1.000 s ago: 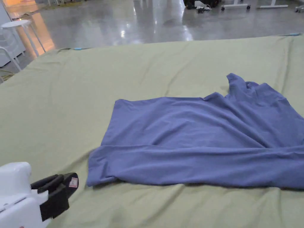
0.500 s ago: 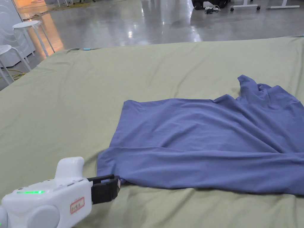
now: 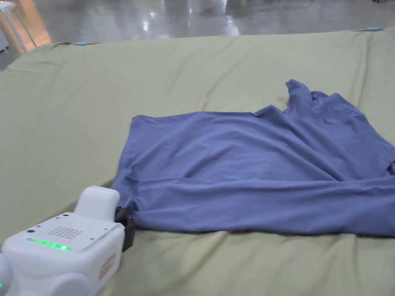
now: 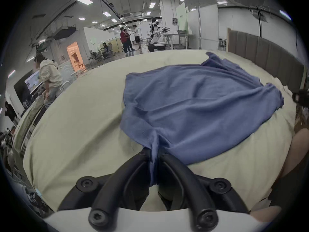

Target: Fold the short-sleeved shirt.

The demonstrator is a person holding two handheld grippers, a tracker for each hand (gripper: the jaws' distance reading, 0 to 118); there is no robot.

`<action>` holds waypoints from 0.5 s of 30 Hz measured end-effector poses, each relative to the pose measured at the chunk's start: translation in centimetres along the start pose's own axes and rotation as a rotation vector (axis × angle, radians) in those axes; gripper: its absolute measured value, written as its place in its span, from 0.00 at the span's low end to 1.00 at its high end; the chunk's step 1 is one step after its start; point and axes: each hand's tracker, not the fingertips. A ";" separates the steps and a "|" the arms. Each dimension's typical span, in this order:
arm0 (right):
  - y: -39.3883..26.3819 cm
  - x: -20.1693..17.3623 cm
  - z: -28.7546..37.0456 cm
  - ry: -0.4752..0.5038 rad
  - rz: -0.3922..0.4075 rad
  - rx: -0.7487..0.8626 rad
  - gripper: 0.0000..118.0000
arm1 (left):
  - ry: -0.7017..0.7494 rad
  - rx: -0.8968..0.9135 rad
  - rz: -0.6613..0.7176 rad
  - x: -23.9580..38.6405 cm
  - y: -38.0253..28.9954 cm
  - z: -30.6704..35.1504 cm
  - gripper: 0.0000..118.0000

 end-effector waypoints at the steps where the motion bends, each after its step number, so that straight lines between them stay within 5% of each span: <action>1: -0.2 0.2 -0.2 -0.010 0.001 -0.008 0.03 | 0.009 0.028 0.011 -0.2 0.1 0.5 0.06; 4: -1.2 1.4 -0.9 -0.033 0.002 -0.044 0.03 | 0.001 0.069 0.060 -1.3 0.4 1.7 0.05; 6: -1.7 1.8 -1.5 -0.131 0.012 -0.012 0.05 | -0.002 0.056 0.080 -2.2 0.7 2.0 0.06; 7: -2.1 2.4 -1.7 -0.150 -0.005 0.016 0.24 | -0.001 0.057 0.096 -2.6 0.6 1.9 0.05; 9: -1.8 3.4 -2.7 -0.134 -0.064 -0.006 0.80 | -0.001 0.045 0.114 -2.8 0.9 2.0 0.05; 10: -1.6 3.8 -3.6 -0.107 -0.106 -0.070 0.93 | -0.011 0.032 0.128 -2.9 0.9 1.9 0.05; 12: -1.9 5.2 -5.5 -0.057 -0.125 -0.123 0.91 | -0.021 0.029 0.148 -2.6 1.1 1.9 0.05; 15: -2.2 6.1 -9.1 -0.145 -0.051 -0.185 0.82 | -0.017 0.019 0.134 -1.8 1.2 1.7 0.05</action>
